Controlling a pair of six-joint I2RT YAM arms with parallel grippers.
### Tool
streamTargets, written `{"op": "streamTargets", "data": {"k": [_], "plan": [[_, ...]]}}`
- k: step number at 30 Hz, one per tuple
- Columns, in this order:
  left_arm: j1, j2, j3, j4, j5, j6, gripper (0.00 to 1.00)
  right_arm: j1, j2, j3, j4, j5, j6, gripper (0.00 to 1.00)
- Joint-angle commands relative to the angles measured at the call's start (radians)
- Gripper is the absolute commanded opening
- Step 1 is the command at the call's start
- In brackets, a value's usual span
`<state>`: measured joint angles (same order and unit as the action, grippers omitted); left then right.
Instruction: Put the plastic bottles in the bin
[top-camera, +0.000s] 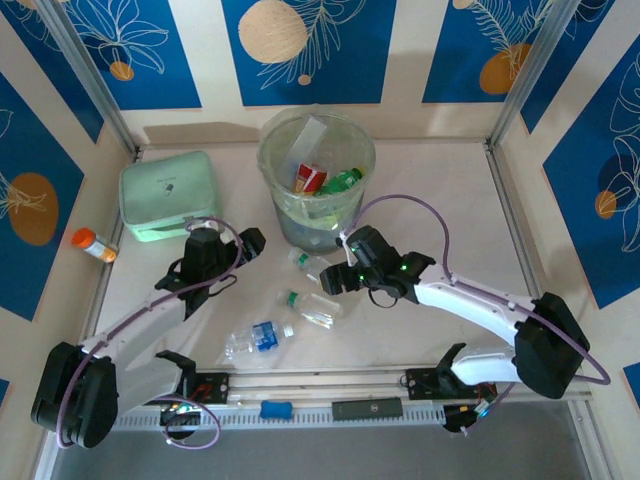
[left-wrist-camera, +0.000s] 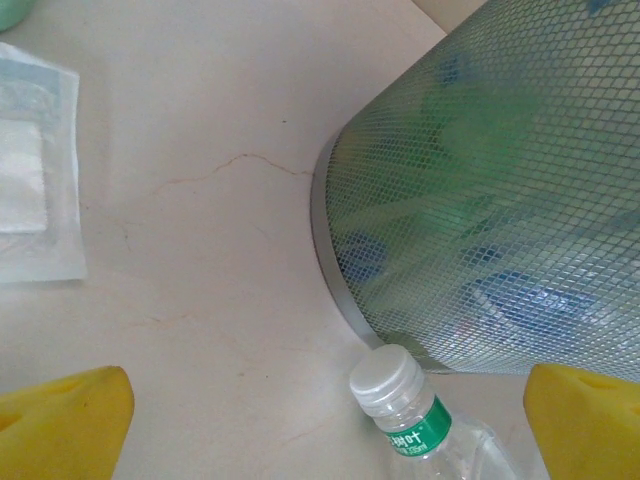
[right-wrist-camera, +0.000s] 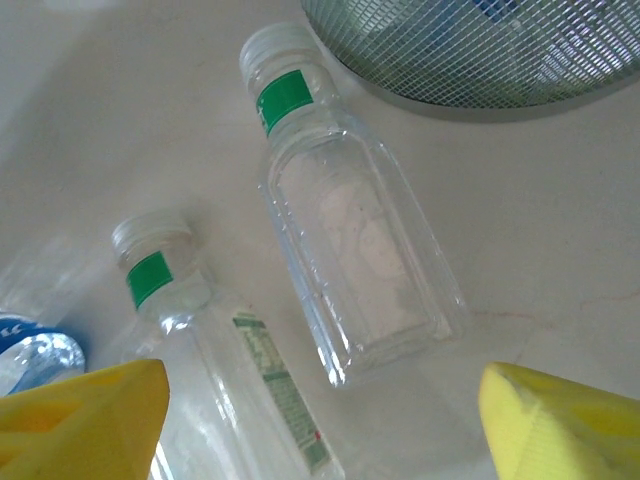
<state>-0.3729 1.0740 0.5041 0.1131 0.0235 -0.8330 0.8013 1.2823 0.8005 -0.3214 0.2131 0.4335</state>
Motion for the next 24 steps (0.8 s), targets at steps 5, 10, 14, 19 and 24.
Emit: {"op": "streamTargets", "data": {"k": [5,10,14,19,24], "plan": [[0.011,-0.002,0.031,-0.011,0.064,0.002,1.0,0.014,0.135,0.012,0.163,0.034,-0.072,0.79],[0.011,-0.036,0.018,-0.045,0.061,0.012,1.0,0.034,0.249,0.067,0.148,0.068,-0.131,0.75],[0.011,-0.06,0.004,-0.061,0.05,0.017,1.0,0.042,0.313,0.106,0.116,0.111,-0.167,0.75],[0.012,-0.071,-0.003,-0.069,0.044,0.022,1.0,0.042,0.364,0.137,0.102,0.122,-0.202,0.75],[0.013,-0.068,-0.004,-0.063,0.048,0.022,1.0,0.045,0.391,0.161,0.091,0.135,-0.228,0.76]]}}
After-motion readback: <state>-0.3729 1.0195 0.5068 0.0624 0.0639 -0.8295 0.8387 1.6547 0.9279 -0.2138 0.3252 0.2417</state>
